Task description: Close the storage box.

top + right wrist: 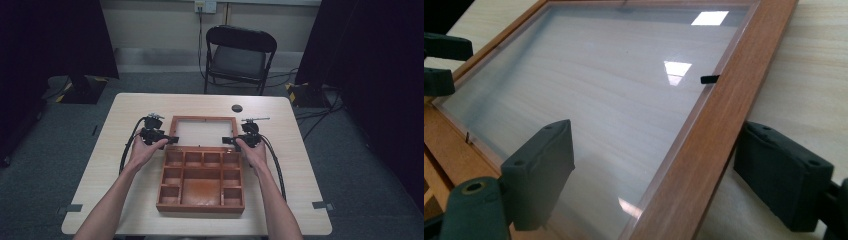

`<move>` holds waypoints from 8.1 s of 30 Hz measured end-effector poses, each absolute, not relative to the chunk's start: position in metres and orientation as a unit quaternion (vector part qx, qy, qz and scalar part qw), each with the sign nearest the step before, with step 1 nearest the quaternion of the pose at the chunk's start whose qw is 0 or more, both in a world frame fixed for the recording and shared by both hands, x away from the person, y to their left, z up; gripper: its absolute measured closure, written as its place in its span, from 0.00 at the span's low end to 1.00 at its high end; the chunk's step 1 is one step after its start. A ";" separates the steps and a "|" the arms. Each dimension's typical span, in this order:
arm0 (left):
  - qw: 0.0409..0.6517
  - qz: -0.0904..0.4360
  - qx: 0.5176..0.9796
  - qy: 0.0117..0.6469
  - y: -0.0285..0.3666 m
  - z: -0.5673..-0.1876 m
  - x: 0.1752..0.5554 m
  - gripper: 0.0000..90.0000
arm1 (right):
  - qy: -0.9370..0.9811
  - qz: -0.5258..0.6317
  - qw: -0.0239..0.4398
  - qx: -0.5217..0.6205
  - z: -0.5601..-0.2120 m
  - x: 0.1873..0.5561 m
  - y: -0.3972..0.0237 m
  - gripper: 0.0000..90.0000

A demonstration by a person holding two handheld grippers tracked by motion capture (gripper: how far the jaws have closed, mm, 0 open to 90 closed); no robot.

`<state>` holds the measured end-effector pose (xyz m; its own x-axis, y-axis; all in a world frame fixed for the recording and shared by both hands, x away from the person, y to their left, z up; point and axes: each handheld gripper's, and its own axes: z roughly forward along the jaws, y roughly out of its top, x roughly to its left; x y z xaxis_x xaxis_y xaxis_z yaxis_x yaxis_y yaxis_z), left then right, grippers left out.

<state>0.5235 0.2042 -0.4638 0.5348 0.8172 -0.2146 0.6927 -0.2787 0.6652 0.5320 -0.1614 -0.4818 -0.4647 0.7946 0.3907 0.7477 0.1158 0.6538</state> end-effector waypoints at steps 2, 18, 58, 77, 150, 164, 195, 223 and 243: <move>0.366 0.083 0.797 0.473 0.204 -0.463 0.524 0.24 | 0.743 0.423 0.024 0.518 -0.484 0.535 -0.161 0.17; 0.379 0.069 0.783 0.489 0.208 -0.468 0.526 0.22 | 0.726 0.445 0.017 0.524 -0.483 0.537 -0.171 0.33; 0.422 0.026 0.765 0.485 0.223 -0.466 0.524 0.25 | 0.700 0.519 0.024 0.489 -0.476 0.541 -0.165 0.59; 0.422 0.058 0.775 0.466 0.220 -0.451 0.518 0.32 | 0.709 0.525 0.035 0.470 -0.462 0.541 -0.165 0.58; 0.476 0.101 0.765 0.422 0.203 -0.405 0.496 0.42 | 0.738 0.508 0.125 0.427 -0.406 0.491 -0.175 0.54; 0.497 0.109 0.762 0.401 0.206 -0.400 0.484 0.46 | 0.744 0.520 0.106 0.407 -0.404 0.489 -0.177 0.53; 0.492 0.121 0.773 0.382 0.207 -0.395 0.474 0.52 | 0.744 0.518 0.108 0.409 -0.401 0.481 -0.168 0.49; 0.510 0.122 0.763 0.378 0.209 -0.394 0.450 0.49 | 0.744 0.514 0.120 0.409 -0.399 0.455 -0.168 0.46; 0.515 0.115 0.762 0.376 0.211 -0.397 0.436 0.47 | 0.745 0.509 0.131 0.411 -0.396 0.436 -0.173 0.47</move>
